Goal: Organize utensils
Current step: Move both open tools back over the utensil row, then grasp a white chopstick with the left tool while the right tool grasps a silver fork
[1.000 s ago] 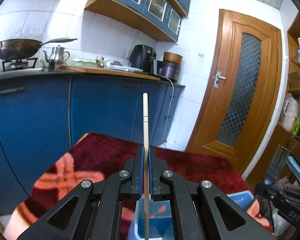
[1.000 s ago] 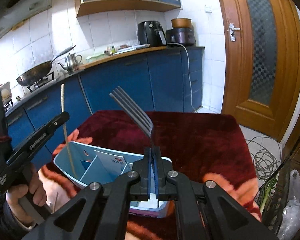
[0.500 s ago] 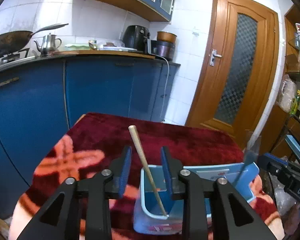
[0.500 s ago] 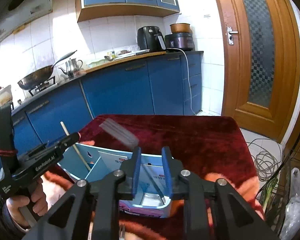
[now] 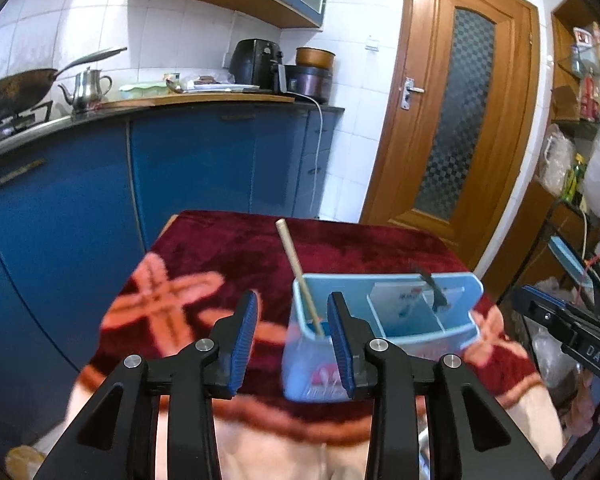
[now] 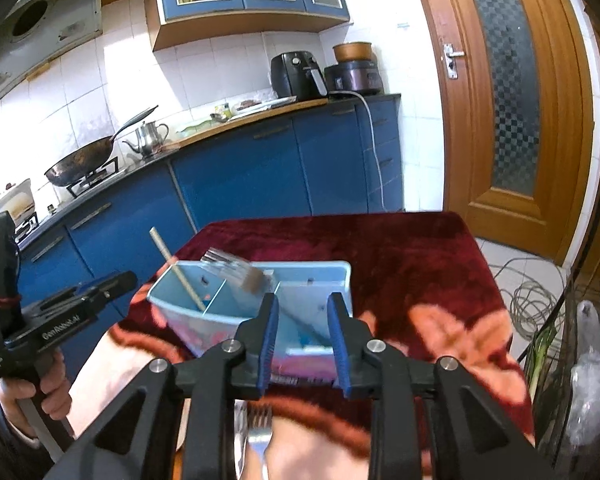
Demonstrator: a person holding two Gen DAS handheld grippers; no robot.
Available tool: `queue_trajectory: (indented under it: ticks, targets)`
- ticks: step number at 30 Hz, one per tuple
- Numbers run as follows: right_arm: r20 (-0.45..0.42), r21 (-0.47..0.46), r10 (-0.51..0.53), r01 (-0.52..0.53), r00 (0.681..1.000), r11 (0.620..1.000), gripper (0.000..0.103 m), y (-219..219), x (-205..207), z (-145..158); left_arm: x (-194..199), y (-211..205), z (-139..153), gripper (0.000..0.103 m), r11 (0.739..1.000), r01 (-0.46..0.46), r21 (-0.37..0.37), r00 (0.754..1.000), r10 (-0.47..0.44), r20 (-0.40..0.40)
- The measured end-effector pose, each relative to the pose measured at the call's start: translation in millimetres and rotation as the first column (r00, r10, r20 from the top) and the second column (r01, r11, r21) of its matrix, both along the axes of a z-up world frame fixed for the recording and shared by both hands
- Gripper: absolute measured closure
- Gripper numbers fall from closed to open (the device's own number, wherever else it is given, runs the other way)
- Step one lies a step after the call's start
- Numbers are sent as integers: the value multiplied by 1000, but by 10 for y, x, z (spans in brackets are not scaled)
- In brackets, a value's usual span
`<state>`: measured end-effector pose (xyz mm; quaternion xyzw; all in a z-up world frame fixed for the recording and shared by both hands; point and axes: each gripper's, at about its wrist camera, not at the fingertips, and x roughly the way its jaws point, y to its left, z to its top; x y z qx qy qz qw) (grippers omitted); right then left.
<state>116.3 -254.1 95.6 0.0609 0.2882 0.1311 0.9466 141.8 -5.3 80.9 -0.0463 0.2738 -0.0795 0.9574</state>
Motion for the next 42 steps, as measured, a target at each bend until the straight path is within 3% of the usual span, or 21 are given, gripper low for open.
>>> queue_trajectory:
  ticks: [12, 22, 31, 36, 42]
  targets:
    - [-143, -26, 65, -69, 988, 997, 69, 127, -298, -202, -434, 258, -79, 64, 996, 12, 86, 993, -2, -118]
    - [-251, -78, 82, -105, 965, 991, 65, 189, -452, -443, -562, 368, -519, 63, 995, 34, 95, 950, -3, -314]
    - [-327, -102, 94, -134, 940, 986, 64, 232, -445, -625, -529, 381, -876, 63, 996, 44, 78, 894, -4, -447]
    - [-349, -99, 96, -139, 932, 985, 60, 235, -416, -695, -469, 434, -1000, 63, 999, 33, -6, 858, -31, -513]
    - [-365, -98, 99, -143, 926, 985, 59, 237, -404, -743, -442, 463, -1012, 64, 999, 20, -44, 851, -40, -523]
